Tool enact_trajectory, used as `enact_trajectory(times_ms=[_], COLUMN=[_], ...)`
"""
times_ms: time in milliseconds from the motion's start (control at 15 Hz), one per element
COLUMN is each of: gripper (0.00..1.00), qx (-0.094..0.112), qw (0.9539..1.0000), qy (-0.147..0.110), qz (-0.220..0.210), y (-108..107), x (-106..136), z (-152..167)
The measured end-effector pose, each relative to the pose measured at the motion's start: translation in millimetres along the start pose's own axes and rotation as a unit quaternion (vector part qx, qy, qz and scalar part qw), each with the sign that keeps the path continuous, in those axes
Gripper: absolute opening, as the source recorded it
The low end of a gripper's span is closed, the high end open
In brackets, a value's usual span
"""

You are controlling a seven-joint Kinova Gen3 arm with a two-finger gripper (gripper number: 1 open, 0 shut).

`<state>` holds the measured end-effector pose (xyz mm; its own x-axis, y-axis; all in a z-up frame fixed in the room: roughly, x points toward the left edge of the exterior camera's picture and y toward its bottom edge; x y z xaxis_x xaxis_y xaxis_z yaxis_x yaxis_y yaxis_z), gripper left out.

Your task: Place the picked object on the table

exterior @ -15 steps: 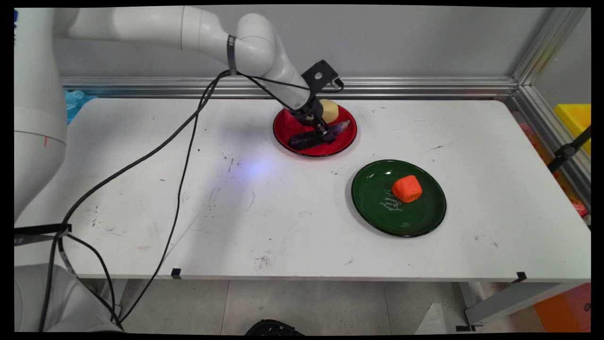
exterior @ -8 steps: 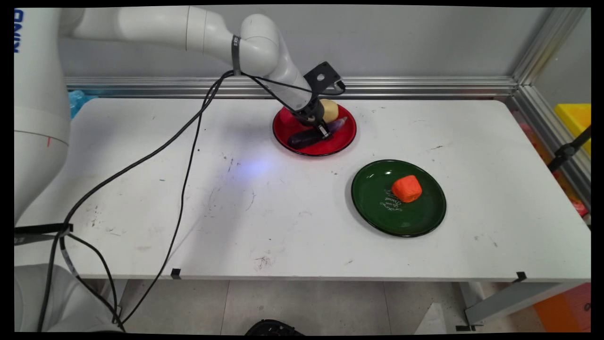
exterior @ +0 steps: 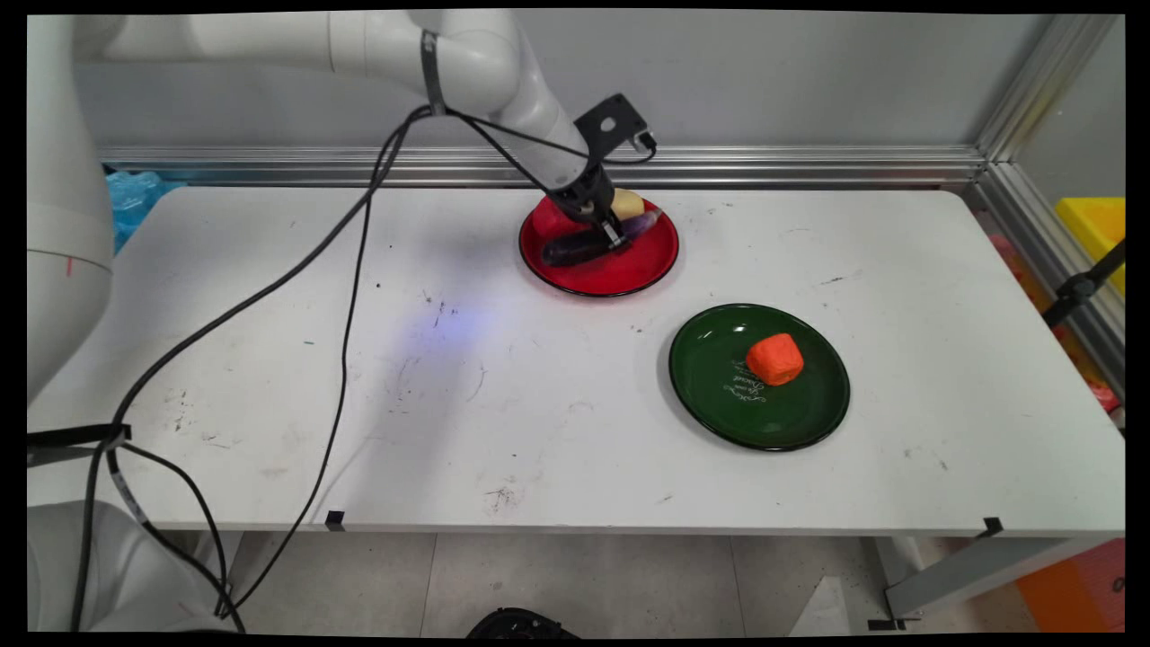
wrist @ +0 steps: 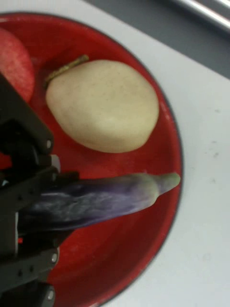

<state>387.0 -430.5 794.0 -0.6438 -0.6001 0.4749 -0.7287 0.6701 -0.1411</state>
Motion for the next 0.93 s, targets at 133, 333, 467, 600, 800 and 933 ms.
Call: enact_trajectory(times_ms=[133, 333, 467, 600, 800, 933], gripper=[0.0, 0.0, 0.0, 0.0, 0.0, 0.0], qx=[-0.003, -0.013, -0.027, -0.042, -0.074, -0.094], qw=[0.9999, 0.9994, 0.9981, 0.9958, 0.9891, 0.9837], qy=[0.002, 0.004, 0.006, 0.008, 0.01, 0.009], qz=[0.01, 0.032, 0.056, 0.08, 0.127, 0.153], y=[-0.6, 0.3, 2.9, 7.2, 21.1, 33.2], x=[4.9, 8.1, 7.0, 4.3, -3.5, -10.1], z=[-20.9, -49.9, -69.0, -84.2, -109.0, -122.0])
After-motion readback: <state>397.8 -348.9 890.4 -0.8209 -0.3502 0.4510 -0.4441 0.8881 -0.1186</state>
